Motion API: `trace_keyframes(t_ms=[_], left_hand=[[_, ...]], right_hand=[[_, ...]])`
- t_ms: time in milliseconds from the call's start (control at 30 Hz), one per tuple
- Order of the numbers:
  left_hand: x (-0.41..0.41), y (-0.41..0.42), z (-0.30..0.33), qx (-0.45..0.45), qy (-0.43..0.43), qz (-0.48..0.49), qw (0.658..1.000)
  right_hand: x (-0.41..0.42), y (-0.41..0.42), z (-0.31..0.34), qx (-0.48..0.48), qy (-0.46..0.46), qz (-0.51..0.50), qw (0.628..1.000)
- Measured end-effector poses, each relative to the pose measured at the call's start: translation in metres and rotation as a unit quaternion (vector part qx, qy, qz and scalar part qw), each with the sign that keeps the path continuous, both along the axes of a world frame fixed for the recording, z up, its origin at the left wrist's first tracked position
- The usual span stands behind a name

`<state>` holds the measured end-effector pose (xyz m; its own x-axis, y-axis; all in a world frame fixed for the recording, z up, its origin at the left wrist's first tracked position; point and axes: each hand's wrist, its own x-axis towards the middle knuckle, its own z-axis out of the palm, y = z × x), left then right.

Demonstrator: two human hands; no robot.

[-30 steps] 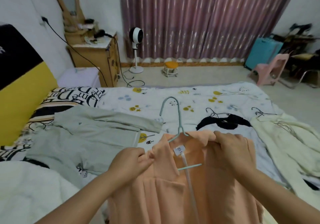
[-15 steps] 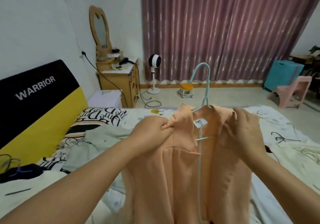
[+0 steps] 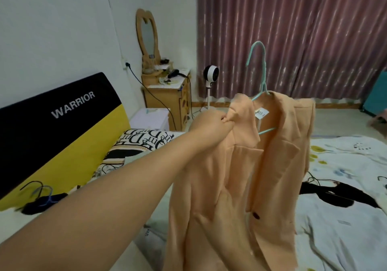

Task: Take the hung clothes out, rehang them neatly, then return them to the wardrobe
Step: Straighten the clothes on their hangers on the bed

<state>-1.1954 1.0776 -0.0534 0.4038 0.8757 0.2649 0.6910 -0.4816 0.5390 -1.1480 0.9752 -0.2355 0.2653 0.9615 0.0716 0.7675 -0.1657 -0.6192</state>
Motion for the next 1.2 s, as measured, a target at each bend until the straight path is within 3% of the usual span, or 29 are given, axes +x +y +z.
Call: trace_keyframes(t_ms=[133, 300, 433, 500, 667, 933, 1133, 1200], left_hand=[[-0.008, 0.033, 0.017, -0.003, -0.03, 0.041, 0.999], [-0.052, 0.097, 0.009, 0.01, -0.078, 0.145, 0.986], [-0.098, 0.146, -0.035, 0.016, -0.069, 0.217, 0.974], [-0.123, 0.172, -0.071, 0.006, -0.046, 0.246, 0.968], [-0.196, 0.22, -0.175, 0.033, 0.048, 0.27, 0.961], [-0.293, 0.261, -0.319, 0.031, 0.12, 0.302, 0.945], [-0.355, 0.28, -0.374, -0.035, 0.203, 0.404, 0.892], [-0.358, 0.272, -0.396, -0.051, 0.266, 0.413, 0.869]], right_hand=[[0.004, 0.039, 0.01, 0.061, 0.078, -0.054, 0.994], [0.012, 0.086, 0.009, 0.102, 0.058, -0.078, 0.99], [-0.004, 0.125, -0.019, 0.084, 0.07, -0.065, 0.992], [-0.019, 0.144, -0.044, 0.047, 0.084, -0.023, 0.995], [-0.068, 0.181, -0.126, -0.078, -0.019, 0.109, 0.991], [-0.105, 0.21, -0.24, -0.176, -0.088, 0.175, 0.965], [-0.112, 0.228, -0.301, -0.238, -0.15, 0.186, 0.941], [-0.114, 0.232, -0.319, -0.263, -0.155, 0.189, 0.933]])
